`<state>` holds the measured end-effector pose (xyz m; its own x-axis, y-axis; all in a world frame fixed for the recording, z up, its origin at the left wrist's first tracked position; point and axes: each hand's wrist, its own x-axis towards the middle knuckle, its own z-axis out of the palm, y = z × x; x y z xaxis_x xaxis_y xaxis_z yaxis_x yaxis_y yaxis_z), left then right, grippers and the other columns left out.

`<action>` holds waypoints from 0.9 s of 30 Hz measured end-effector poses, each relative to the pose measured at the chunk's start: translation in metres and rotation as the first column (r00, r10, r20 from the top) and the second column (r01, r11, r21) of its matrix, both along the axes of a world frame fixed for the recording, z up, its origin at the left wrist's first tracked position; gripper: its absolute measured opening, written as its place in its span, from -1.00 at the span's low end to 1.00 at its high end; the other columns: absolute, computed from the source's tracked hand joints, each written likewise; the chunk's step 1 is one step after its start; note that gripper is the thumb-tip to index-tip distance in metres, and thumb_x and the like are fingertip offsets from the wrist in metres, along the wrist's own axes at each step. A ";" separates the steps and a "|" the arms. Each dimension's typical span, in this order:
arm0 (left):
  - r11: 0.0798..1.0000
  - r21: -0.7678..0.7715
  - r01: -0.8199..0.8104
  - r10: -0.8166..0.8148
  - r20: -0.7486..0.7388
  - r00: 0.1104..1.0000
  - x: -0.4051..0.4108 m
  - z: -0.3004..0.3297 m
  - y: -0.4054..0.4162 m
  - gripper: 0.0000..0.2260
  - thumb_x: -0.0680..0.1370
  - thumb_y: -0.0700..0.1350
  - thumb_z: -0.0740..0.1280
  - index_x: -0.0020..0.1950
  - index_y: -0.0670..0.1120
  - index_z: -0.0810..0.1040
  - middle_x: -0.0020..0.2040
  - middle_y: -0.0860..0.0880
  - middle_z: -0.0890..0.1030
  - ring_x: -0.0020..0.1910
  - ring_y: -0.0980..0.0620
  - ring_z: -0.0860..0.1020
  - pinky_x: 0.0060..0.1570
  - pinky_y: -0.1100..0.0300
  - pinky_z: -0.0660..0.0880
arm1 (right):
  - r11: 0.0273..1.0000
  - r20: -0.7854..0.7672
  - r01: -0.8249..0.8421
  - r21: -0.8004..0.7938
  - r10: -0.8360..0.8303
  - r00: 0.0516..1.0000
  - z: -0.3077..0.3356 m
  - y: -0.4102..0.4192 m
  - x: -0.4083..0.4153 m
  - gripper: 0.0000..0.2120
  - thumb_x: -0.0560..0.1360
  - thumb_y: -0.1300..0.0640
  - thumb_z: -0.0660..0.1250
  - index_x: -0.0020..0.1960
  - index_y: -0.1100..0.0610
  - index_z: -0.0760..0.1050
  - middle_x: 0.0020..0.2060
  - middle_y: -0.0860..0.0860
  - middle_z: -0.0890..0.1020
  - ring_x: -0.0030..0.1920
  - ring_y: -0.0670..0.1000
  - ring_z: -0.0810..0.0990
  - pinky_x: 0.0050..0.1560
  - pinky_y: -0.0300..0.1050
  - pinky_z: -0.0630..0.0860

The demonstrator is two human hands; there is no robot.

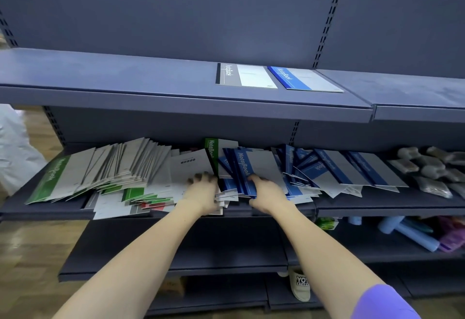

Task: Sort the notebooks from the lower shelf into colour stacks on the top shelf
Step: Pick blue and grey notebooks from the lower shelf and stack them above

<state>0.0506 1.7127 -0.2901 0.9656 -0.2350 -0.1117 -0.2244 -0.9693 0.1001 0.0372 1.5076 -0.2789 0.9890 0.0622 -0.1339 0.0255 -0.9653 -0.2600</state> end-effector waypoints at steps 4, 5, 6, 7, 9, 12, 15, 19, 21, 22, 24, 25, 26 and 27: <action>0.997 0.064 0.041 -0.047 0.087 0.995 -0.005 -0.003 -0.006 -0.41 0.49 -0.22 0.37 0.50 -0.10 0.27 0.42 -0.15 0.33 0.33 -0.20 0.38 0.16 -0.01 0.48 | 0.998 0.042 -0.013 -0.065 0.016 0.999 -0.001 0.004 -0.005 -0.35 0.50 0.17 0.34 0.54 -0.04 0.23 0.28 0.14 0.57 0.22 0.22 0.55 0.12 0.01 0.55; 0.996 0.072 0.054 -0.061 0.098 0.993 -0.007 -0.002 -0.008 -0.42 0.50 -0.25 0.36 0.50 -0.11 0.28 0.41 -0.15 0.34 0.32 -0.20 0.40 0.13 0.00 0.50 | 0.998 0.052 -0.014 -0.065 0.018 0.998 0.000 0.004 -0.008 -0.37 0.50 0.19 0.32 0.53 -0.05 0.25 0.25 0.15 0.59 0.19 0.23 0.56 0.09 0.01 0.55; 0.995 0.082 0.064 -0.072 0.105 0.992 -0.009 0.000 -0.010 -0.43 0.50 -0.27 0.35 0.49 -0.11 0.29 0.40 -0.14 0.35 0.31 -0.20 0.42 0.10 -0.01 0.50 | 0.998 0.064 -0.019 -0.060 0.023 0.998 0.000 0.003 -0.010 -0.39 0.51 0.20 0.30 0.52 -0.05 0.26 0.23 0.16 0.59 0.17 0.24 0.57 0.07 0.01 0.54; 0.993 0.091 0.071 -0.081 0.110 0.991 -0.011 0.001 -0.011 -0.44 0.50 -0.29 0.33 0.48 -0.11 0.31 0.39 -0.14 0.36 0.29 -0.20 0.44 0.09 -0.01 0.51 | 0.998 0.070 -0.026 -0.050 0.029 0.997 0.000 0.002 -0.013 -0.40 0.51 0.20 0.28 0.52 -0.05 0.27 0.21 0.16 0.60 0.16 0.24 0.57 0.05 0.00 0.53; 0.992 0.100 0.082 -0.094 0.122 0.988 -0.018 0.001 -0.014 -0.49 0.51 -0.29 0.31 0.46 -0.12 0.34 0.36 -0.14 0.40 0.26 -0.20 0.46 0.10 0.00 0.50 | 0.999 0.058 -0.034 -0.020 0.035 0.998 -0.001 0.001 -0.021 -0.43 0.54 0.22 0.23 0.52 -0.06 0.25 0.20 0.17 0.60 0.14 0.24 0.57 0.02 -0.01 0.51; 0.994 0.058 0.088 -0.094 0.123 0.988 -0.032 0.003 -0.022 -0.59 0.55 -0.25 0.27 0.40 -0.15 0.39 0.31 -0.15 0.44 0.21 -0.20 0.49 0.07 -0.01 0.49 | 0.998 0.015 -0.041 0.054 0.040 0.999 0.004 -0.005 -0.035 -0.42 0.57 0.28 0.18 0.53 -0.08 0.23 0.20 0.17 0.59 0.07 0.20 0.57 -0.04 -0.01 0.52; 0.996 0.014 0.084 -0.085 0.137 0.987 -0.048 0.008 -0.032 -0.72 0.58 -0.21 0.21 0.29 -0.14 0.45 0.22 -0.14 0.52 0.16 -0.19 0.51 -0.02 0.02 0.45 | 0.987 -0.001 -0.047 0.153 0.047 0.999 0.012 -0.017 -0.050 -0.47 0.58 0.33 0.13 0.47 -0.07 0.27 0.22 0.16 0.56 0.03 0.16 0.57 -0.06 0.00 0.55; 0.999 0.004 0.050 -0.050 0.155 0.987 -0.078 0.012 -0.052 -0.77 0.60 -0.24 0.15 0.21 -0.11 0.47 0.13 -0.10 0.60 0.08 -0.16 0.54 -0.14 0.06 0.39 | 0.962 -0.004 -0.024 0.273 0.026 1.000 0.019 -0.040 -0.078 -0.48 0.55 0.39 0.07 0.39 -0.06 0.34 0.19 0.08 0.52 0.03 0.12 0.56 -0.04 0.00 0.55; 1.000 0.013 0.019 -0.021 0.159 0.987 -0.100 0.020 -0.070 -0.78 0.58 -0.28 0.14 0.17 -0.12 0.46 0.08 -0.10 0.60 0.03 -0.15 0.55 -0.20 0.09 0.34 | 0.948 0.005 -0.007 0.320 0.006 1.000 0.027 -0.058 -0.097 -0.46 0.54 0.41 0.05 0.37 -0.05 0.36 0.10 0.07 0.51 -0.11 0.09 0.52 -0.15 -0.04 0.51; 1.000 0.011 -0.003 0.001 0.170 0.985 -0.109 0.027 -0.078 -0.75 0.56 -0.30 0.15 0.19 -0.11 0.46 0.08 -0.10 0.60 0.03 -0.14 0.55 -0.19 0.09 0.35 | 0.942 0.025 0.000 0.337 -0.009 1.000 0.030 -0.067 -0.104 -0.46 0.53 0.42 0.05 0.35 -0.07 0.37 0.09 0.08 0.53 -0.20 0.06 0.48 -0.21 -0.06 0.48; 0.998 -0.005 -0.059 0.059 0.225 0.973 -0.122 0.041 -0.091 -0.65 0.55 -0.33 0.17 0.29 -0.08 0.46 0.08 -0.08 0.62 0.02 -0.10 0.58 -0.18 0.12 0.40 | 0.937 0.079 0.003 0.349 -0.033 0.996 0.040 -0.083 -0.120 -0.45 0.49 0.44 0.06 0.27 -0.10 0.38 0.01 0.09 0.56 -0.30 0.06 0.42 -0.29 -0.06 0.42; 0.997 -0.008 -0.078 0.077 0.269 0.960 -0.129 0.048 -0.097 -0.60 0.55 -0.34 0.18 0.35 -0.05 0.43 0.08 -0.07 0.63 0.01 -0.09 0.60 -0.18 0.12 0.43 | 0.937 0.106 -0.003 0.351 -0.036 0.994 0.045 -0.091 -0.127 -0.46 0.47 0.44 0.06 0.23 -0.11 0.38 -0.04 0.10 0.56 -0.32 0.07 0.41 -0.32 -0.05 0.39; 0.996 -0.002 -0.084 0.080 0.317 0.945 -0.135 0.055 -0.103 -0.56 0.55 -0.33 0.18 0.40 -0.03 0.39 0.08 -0.05 0.63 -0.01 -0.08 0.61 -0.18 0.11 0.44 | 0.934 0.128 -0.009 0.357 -0.040 0.991 0.052 -0.098 -0.135 -0.47 0.46 0.45 0.07 0.21 -0.10 0.39 -0.08 0.12 0.56 -0.33 0.08 0.40 -0.33 -0.05 0.37; 0.997 0.004 -0.083 0.077 0.354 0.932 -0.141 0.062 -0.109 -0.53 0.56 -0.32 0.18 0.45 -0.01 0.34 0.08 -0.04 0.63 -0.04 -0.08 0.61 -0.20 0.10 0.43 | 0.931 0.146 -0.014 0.364 -0.042 0.988 0.059 -0.105 -0.142 -0.47 0.45 0.44 0.07 0.19 -0.10 0.39 -0.09 0.12 0.55 -0.33 0.09 0.41 -0.34 -0.05 0.36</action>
<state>-0.0905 1.6041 -0.2280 0.9591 -0.1565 0.2360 -0.1636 -0.9865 0.0106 -0.1044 1.4027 -0.2197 0.9969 0.0648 0.0441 0.0784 -0.8058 -0.5870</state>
